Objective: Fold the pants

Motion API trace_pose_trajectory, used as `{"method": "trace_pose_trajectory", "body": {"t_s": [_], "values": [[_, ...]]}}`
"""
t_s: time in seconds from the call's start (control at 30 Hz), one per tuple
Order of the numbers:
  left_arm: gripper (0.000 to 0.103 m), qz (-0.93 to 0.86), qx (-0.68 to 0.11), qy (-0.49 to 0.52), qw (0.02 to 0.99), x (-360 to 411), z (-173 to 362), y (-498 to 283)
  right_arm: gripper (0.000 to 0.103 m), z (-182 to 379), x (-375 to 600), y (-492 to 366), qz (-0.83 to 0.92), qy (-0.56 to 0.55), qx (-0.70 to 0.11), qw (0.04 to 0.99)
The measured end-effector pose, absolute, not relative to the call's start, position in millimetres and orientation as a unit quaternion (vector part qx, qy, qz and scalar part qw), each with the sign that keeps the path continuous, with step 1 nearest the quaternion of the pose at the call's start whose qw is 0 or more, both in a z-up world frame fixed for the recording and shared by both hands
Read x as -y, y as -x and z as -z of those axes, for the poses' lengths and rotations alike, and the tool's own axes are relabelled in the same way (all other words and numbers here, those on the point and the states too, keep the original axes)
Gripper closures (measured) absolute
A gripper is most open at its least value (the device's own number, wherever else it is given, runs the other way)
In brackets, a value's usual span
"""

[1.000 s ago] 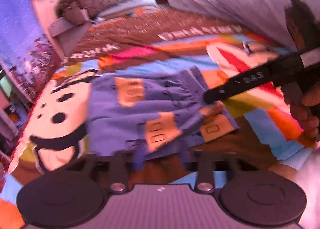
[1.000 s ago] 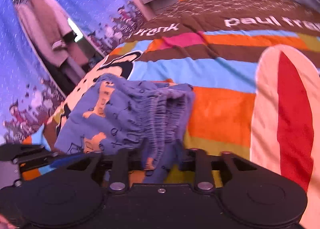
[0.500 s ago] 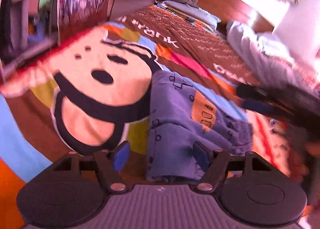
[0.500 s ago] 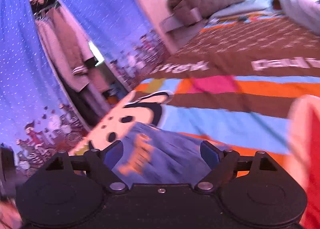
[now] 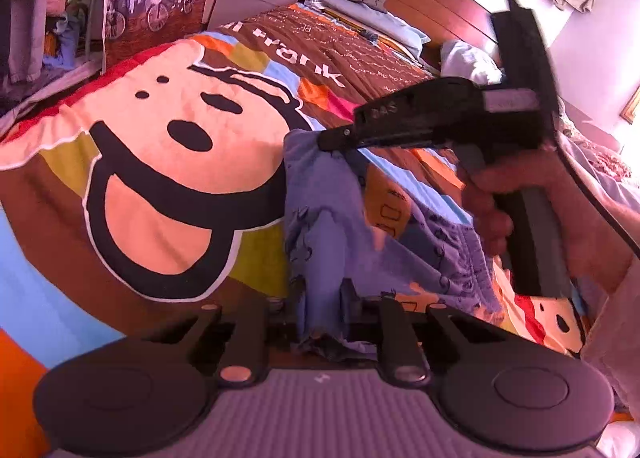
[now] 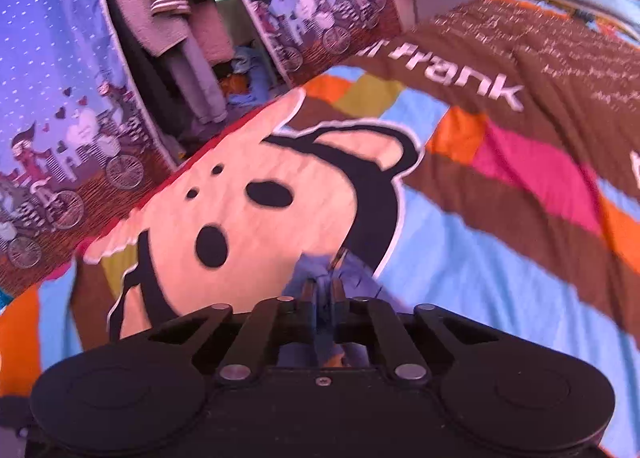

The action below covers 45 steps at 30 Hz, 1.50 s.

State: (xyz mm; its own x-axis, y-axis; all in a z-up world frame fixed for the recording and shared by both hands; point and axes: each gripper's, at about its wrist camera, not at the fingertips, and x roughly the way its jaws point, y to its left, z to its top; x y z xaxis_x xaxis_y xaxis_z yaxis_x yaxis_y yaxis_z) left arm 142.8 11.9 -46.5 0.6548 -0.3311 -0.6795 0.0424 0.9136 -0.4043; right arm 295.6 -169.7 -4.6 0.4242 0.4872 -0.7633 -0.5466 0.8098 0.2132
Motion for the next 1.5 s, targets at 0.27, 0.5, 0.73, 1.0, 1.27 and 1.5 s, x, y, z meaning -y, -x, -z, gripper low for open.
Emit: {"method": "trace_pose_trajectory", "body": {"t_s": [0.27,0.5,0.73,1.0,1.27,1.5], "values": [[0.074,0.101,-0.41,0.176,0.889,-14.2,49.6,-141.1,0.063,12.4,179.4,-290.1,-0.263,0.056,-0.423,0.866],[0.062,0.091,-0.414,0.182,0.887,-19.0,55.6,-135.7,0.022,-10.3,251.0,-199.6,-0.202,0.075,-0.354,0.91],[0.042,0.09,-0.419,0.143,0.892,-17.5,52.8,-120.0,0.012,40.8,306.6,-151.5,-0.123,0.041,-0.387,0.913],[0.01,0.074,-0.348,0.077,0.931,-4.6,5.6,-128.6,0.001,8.7,303.7,-169.4,-0.138,0.005,-0.325,0.935],[0.01,0.056,-0.416,0.061,0.906,1.5,57.9,-177.0,0.001,64.8,302.0,-226.4,-0.136,0.026,-0.37,0.919],[0.006,0.066,-0.411,0.098,0.904,-13.1,55.2,-163.4,0.001,64.4,326.2,-226.3,-0.154,-0.053,-0.378,0.911]]}}
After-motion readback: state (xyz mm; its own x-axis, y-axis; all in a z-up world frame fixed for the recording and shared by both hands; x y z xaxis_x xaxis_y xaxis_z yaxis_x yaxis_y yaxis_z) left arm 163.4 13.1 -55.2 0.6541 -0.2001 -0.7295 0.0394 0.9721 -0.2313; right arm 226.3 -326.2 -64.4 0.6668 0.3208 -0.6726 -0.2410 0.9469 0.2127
